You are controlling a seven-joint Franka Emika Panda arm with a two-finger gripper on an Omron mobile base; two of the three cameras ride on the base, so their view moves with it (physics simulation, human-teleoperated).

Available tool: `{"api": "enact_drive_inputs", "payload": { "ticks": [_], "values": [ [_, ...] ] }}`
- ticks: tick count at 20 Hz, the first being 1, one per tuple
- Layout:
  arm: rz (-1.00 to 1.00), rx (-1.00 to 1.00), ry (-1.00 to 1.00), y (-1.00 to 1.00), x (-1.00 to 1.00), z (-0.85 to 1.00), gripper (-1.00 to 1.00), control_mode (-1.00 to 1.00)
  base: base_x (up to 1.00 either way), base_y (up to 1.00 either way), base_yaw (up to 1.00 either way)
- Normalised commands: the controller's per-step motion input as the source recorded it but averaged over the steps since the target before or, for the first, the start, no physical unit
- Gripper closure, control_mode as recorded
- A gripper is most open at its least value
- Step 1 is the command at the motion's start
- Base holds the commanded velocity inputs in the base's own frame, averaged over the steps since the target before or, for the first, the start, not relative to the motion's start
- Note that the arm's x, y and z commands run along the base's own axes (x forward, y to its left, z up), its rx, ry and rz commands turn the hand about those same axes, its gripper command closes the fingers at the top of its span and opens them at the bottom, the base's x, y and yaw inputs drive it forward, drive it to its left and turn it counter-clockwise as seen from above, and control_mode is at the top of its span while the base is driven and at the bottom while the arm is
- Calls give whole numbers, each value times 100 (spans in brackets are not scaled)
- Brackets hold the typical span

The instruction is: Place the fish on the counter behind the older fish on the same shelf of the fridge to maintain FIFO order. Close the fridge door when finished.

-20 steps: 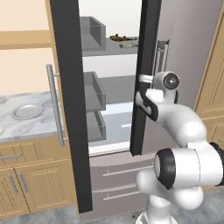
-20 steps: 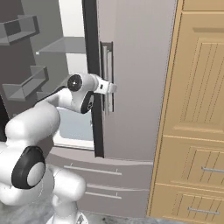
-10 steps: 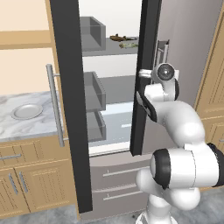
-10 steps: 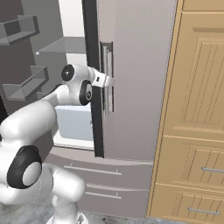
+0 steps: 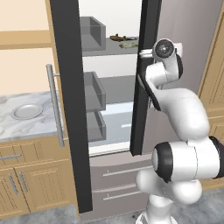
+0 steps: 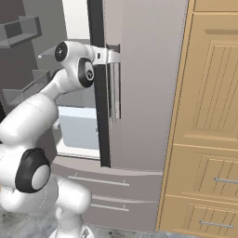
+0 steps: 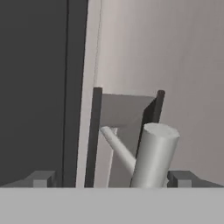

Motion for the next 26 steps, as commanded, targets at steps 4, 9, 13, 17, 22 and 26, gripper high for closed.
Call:
{"api": "enact_drive_inputs", "payload": {
  "ticks": [4, 9, 13, 17, 22, 26],
  "values": [
    [0, -20, 0, 0, 0, 100, -100, -100, 0, 0, 0],
    [0, -17, -1, 3, -21, 100, -100, -100, 0, 0, 0],
    [0, -14, -4, 21, -51, 81, -100, -100, 0, 0, 0],
    [0, -12, -7, 34, -95, 18, -100, -100, 0, 0, 0],
    [0, -4, -8, 27, -100, -4, -100, -100, 0, 0, 0],
    [0, -3, -7, 34, -99, -29, -100, -100, 0, 0, 0]
  ]
}}
